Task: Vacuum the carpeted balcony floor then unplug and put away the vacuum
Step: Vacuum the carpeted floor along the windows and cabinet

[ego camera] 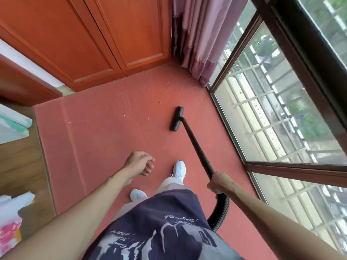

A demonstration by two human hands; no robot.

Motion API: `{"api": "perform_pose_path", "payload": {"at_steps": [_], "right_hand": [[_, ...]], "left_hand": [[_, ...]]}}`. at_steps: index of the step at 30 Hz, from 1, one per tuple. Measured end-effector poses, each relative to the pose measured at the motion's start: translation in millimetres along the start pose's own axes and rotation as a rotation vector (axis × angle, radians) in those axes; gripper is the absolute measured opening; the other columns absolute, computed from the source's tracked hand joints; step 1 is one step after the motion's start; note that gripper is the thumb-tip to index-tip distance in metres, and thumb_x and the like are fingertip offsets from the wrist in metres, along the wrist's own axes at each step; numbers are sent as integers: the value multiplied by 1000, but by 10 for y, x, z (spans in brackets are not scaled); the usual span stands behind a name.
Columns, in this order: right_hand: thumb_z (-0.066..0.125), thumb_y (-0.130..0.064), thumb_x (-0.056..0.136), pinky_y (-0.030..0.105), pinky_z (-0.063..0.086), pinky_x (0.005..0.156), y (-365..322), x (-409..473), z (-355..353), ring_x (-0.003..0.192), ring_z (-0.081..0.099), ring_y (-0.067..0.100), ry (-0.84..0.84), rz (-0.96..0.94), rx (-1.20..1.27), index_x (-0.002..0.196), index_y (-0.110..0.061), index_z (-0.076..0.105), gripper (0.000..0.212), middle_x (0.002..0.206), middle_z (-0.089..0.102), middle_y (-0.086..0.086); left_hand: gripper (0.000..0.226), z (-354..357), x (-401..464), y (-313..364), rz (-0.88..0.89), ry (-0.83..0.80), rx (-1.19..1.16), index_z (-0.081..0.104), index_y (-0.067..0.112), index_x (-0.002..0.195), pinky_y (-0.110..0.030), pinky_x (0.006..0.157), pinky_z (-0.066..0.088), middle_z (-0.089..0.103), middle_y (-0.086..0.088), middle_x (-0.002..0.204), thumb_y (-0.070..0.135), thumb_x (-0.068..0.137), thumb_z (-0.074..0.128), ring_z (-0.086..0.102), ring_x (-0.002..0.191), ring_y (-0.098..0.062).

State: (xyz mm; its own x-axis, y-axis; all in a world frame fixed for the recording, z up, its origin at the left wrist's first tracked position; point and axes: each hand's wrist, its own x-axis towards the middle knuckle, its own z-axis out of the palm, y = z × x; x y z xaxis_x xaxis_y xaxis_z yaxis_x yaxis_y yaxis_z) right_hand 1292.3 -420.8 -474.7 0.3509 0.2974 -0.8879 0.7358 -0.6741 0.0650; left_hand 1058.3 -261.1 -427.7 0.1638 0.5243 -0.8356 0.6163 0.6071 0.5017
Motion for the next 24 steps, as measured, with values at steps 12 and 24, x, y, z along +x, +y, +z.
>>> {"api": "perform_pose_path", "payload": {"at_steps": [12, 24], "right_hand": [[67, -10, 76, 30, 51, 45, -380, -469, 609, 40, 57, 23, -41, 59, 722, 86, 3, 58, 19, 57, 61, 12], [66, -16, 89, 24, 44, 41, -927, -551, 876, 38, 46, 20, -177, 74, 944, 79, -2, 52, 22, 55, 48, 11]], "left_hand": [[16, -673, -173, -554, 74, -70, -68, 65, 1, 88, -23, 45, 47, 61, -10, 66, 9, 92, 51, 53, 48, -18], [19, -1604, -339, -1361, -12, 73, -219, 65, -1, 91, -25, 47, 46, 60, -11, 66, 7, 94, 48, 53, 50, -20]]}}
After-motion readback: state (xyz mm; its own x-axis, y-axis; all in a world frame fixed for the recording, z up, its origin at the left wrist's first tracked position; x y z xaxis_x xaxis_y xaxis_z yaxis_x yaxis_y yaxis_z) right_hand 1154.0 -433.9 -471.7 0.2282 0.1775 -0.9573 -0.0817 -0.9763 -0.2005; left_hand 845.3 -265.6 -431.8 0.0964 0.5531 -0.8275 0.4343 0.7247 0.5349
